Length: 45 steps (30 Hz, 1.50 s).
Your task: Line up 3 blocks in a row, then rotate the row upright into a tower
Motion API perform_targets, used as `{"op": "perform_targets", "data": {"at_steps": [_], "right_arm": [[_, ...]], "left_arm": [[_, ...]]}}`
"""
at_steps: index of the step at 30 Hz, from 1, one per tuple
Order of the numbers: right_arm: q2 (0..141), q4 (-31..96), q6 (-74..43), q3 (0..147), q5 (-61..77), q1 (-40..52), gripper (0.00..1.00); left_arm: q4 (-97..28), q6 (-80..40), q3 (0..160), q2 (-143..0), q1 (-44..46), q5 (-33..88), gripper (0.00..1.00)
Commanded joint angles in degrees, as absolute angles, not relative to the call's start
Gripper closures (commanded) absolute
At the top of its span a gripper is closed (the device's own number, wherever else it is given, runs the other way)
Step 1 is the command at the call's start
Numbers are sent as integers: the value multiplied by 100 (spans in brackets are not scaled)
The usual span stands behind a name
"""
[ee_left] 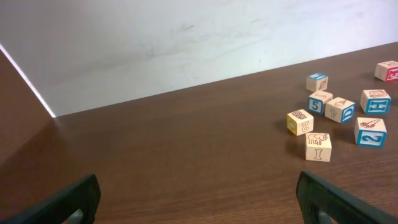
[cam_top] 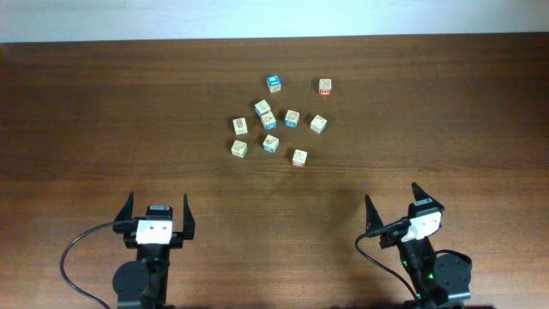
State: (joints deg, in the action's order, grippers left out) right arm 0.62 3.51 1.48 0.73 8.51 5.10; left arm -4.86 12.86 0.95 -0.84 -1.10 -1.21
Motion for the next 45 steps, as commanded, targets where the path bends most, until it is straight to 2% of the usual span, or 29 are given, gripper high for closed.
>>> {"op": "perform_targets", "data": {"at_steps": [1, 9, 14, 21, 24, 28, 33, 36, 38, 40, 42, 43, 45], "right_arm": [[19, 366, 108, 32, 840, 484, 2], [21, 364, 108, 34, 843, 484, 2], [320, 458, 108, 635, 906, 484, 2], [3004, 687, 108, 2630, 1525, 484, 2], [4591, 1697, 110, 4016, 1855, 484, 2], [6547, 3439, 108, 6045, 2106, 484, 2], [7883, 4060, 108, 6777, 2567, 486, 2], [8340, 3833, 80, 6775, 2980, 484, 2], [8661, 3247, -397, 6775, 3389, 626, 2], [8938, 3030, -1461, 6818, 2633, 1055, 1], [9345, 3151, -2617, 7166, 1673, 1570, 9], [9668, 3463, -2978, 7518, 1157, 1863, 17], [10650, 4355, -3251, 8621, 163, 2399, 23]], "left_arm": [[-471, 1358, 51, -36, -128, -16, 1], [-340, 1162, 95, -36, -128, -16, 1], [-357, 1160, 696, -497, -128, -14, 1], [-473, 1026, 2421, -3148, -128, 75, 1], [-1129, 969, 3586, -4545, -128, 429, 1], [-2587, 858, 5352, -6381, -128, 823, 1], [-4007, 819, 6941, -7647, -130, 1079, 1], [-4125, 825, 7054, -7944, -128, 1072, 1], [-4125, 823, 7054, -7972, -128, 1074, 1], [-4125, 823, 7054, -7972, -128, 1074, 1], [-4125, 823, 7054, -7972, -128, 1074, 1], [-4125, 823, 7054, -7970, -128, 1074, 1], [-4125, 823, 7054, -7970, -128, 1072, 1]]}}
